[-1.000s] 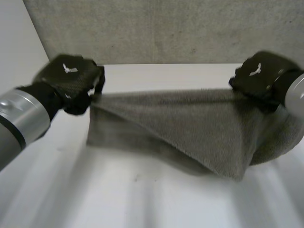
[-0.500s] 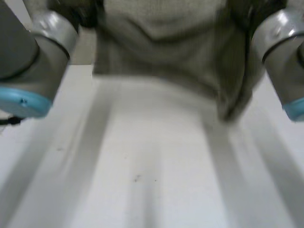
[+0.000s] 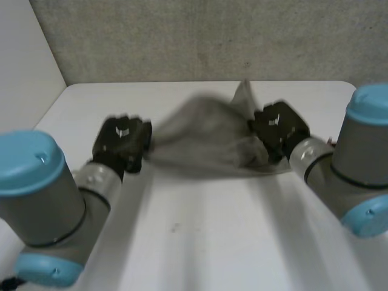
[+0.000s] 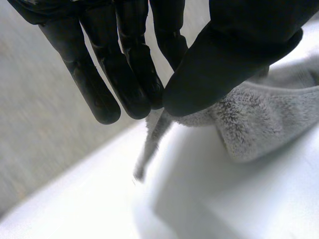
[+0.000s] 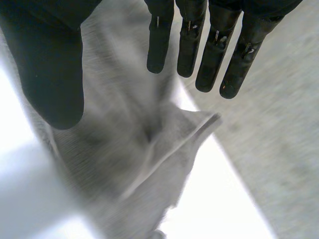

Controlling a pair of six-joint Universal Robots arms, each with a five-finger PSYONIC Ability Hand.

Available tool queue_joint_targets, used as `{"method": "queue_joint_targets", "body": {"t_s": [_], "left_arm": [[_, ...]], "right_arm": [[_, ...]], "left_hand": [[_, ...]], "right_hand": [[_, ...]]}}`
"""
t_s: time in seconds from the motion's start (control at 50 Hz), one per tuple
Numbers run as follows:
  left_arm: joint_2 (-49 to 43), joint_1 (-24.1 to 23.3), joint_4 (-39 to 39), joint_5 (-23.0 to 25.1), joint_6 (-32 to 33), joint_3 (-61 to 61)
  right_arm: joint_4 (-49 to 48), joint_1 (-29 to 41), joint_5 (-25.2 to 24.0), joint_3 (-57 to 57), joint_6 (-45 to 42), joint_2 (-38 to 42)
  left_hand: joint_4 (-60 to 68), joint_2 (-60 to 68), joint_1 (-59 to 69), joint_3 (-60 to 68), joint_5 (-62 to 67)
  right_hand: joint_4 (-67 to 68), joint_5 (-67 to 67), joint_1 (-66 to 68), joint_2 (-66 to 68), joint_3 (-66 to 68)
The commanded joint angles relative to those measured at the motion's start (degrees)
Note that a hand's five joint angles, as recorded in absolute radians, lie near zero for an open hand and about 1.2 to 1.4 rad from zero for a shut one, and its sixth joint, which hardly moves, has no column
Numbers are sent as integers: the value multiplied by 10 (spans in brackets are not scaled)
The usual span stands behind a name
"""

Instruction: Fold the laundry

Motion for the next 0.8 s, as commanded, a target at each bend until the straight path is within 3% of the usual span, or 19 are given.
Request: {"method": "queue_joint_targets", "body": {"t_s": [0.02, 0.32, 0.56, 0.8], "left_arm": [[-2, 13, 2, 22, -1, -62], [110, 12, -5, 30, 1, -28], [153, -63, -33, 25, 1, 85], [155, -81, -64, 22, 3, 140]], "right_arm": [[-18, -8, 0, 73, 70, 16], [-7, -66, 5, 99, 172, -31], [-1, -59, -6, 92, 344, -23], [0, -15, -19, 86, 398, 25]], "left_hand": [[102, 102, 115, 103, 105], [102, 102, 115, 103, 105], [102, 102, 115, 103, 105], [102, 102, 115, 103, 105]], "right_hand": [[13, 14, 41, 9, 13], [30, 31, 58, 26, 30], [13, 14, 41, 9, 13], [77, 78, 105, 73, 77]]}}
